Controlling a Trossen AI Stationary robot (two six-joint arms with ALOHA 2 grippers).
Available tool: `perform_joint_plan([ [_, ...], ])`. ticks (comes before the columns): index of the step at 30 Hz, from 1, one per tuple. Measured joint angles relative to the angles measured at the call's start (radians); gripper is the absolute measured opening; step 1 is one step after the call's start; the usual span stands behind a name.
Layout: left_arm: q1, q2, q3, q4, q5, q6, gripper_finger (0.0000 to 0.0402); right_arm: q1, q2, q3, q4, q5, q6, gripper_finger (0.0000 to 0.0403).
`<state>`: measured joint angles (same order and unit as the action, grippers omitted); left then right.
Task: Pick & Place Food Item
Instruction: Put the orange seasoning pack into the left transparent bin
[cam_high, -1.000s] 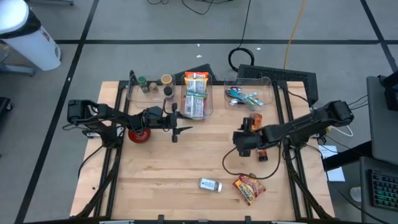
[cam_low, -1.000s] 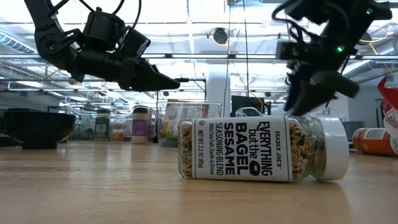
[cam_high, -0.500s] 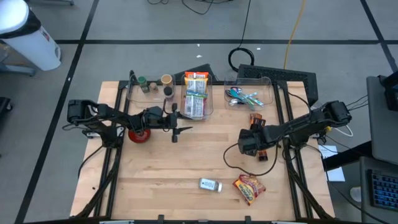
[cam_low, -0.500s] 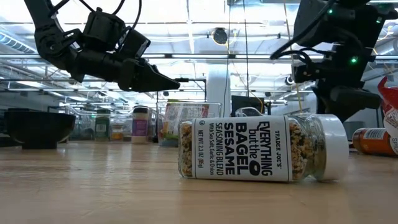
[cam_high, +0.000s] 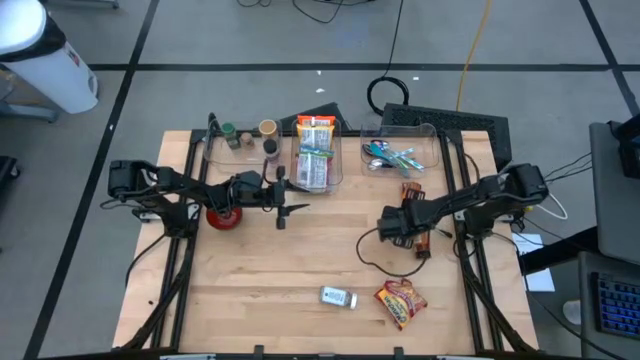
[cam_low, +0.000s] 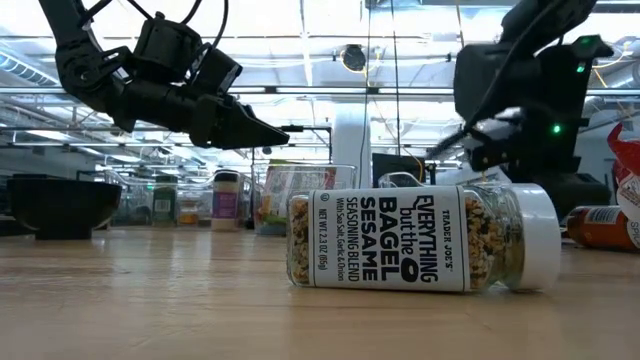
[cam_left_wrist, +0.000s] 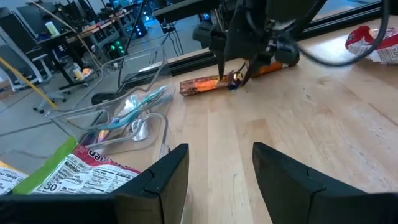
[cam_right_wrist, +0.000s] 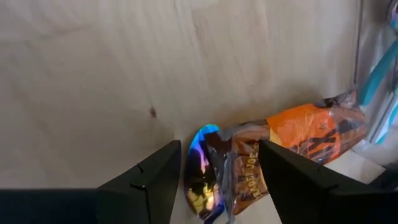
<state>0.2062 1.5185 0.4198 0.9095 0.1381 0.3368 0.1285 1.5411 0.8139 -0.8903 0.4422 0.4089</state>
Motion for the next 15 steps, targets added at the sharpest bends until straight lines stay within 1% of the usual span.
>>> perform_joint_plan([
  [4, 0.0, 0.0, 0.0, -0.001, -0.005, 0.0, 0.0186, -0.018, 0.03, 0.001, -0.002, 0.003, -0.002, 0.0206],
  [7, 0.001, 0.0, 0.0, -0.001, -0.007, 0.0, 0.0186, -0.027, 0.03, 0.0, 0.004, -0.001, 0.001, 0.0193],
  [10, 0.001, 0.0, 0.0, -0.001, -0.007, 0.0, 0.0186, -0.03, 0.026, 0.0, 0.007, -0.002, 0.001, 0.0166],
  [15, 0.001, 0.0, 0.0, -0.001, -0.007, 0.0, 0.0186, -0.031, 0.025, 0.0, 0.007, 0.001, -0.001, 0.01],
])
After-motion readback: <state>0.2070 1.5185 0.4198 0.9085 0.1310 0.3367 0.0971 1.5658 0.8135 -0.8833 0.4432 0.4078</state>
